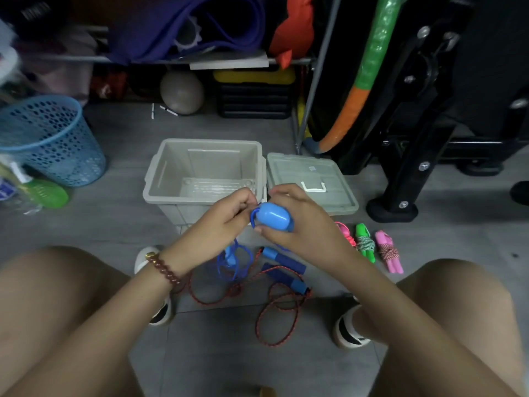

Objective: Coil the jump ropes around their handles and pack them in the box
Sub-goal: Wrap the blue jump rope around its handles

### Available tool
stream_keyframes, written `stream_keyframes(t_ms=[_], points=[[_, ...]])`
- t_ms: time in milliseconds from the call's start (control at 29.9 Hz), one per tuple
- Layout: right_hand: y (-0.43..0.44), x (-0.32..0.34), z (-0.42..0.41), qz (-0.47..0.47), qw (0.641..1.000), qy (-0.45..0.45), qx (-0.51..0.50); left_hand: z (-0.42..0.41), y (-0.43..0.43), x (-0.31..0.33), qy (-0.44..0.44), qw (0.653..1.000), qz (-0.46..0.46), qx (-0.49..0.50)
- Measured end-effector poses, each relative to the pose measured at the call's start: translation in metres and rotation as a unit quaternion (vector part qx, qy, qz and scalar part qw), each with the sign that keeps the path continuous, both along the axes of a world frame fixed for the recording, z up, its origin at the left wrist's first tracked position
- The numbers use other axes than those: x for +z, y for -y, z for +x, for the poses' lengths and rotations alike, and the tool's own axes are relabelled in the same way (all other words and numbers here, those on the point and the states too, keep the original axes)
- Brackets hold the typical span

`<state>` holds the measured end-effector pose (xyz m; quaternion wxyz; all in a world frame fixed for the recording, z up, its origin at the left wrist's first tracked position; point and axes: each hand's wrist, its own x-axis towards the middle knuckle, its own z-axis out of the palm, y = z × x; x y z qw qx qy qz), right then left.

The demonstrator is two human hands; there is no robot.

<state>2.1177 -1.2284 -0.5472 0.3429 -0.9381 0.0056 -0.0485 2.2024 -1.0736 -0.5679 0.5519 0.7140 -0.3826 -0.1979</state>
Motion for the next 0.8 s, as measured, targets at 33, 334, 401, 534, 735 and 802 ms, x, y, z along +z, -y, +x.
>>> stream_keyframes(t_ms=[33, 334, 401, 534, 735, 802], points=[[-0.002, 0.001, 0.002, 0.036, 0.999, 0.0, 0.0, 0.001, -0.002, 0.002, -0.014, 1.0, -0.015, -0.006], [0.01, 0.028, 0.002, 0.542, 0.834, 0.028, -0.099, 0.014, -0.004, -0.042, 0.027, 0.964, 0.242, -0.104], [0.015, 0.033, 0.002, 0.599, 0.791, 0.048, -0.116, 0.021, -0.006, -0.07, 0.029, 0.929, 0.342, -0.138], [0.021, 0.04, -0.002, 0.634, 0.76, 0.079, -0.122, 0.031, -0.024, -0.106, -0.012, 0.898, 0.429, -0.094], [0.029, 0.033, -0.002, 0.587, 0.792, 0.074, -0.146, 0.039, -0.022, -0.07, 0.132, 0.867, 0.475, 0.069], [0.028, 0.029, -0.003, 0.46, 0.873, 0.041, -0.154, 0.034, -0.014, -0.046, 0.169, 0.898, 0.387, 0.125]])
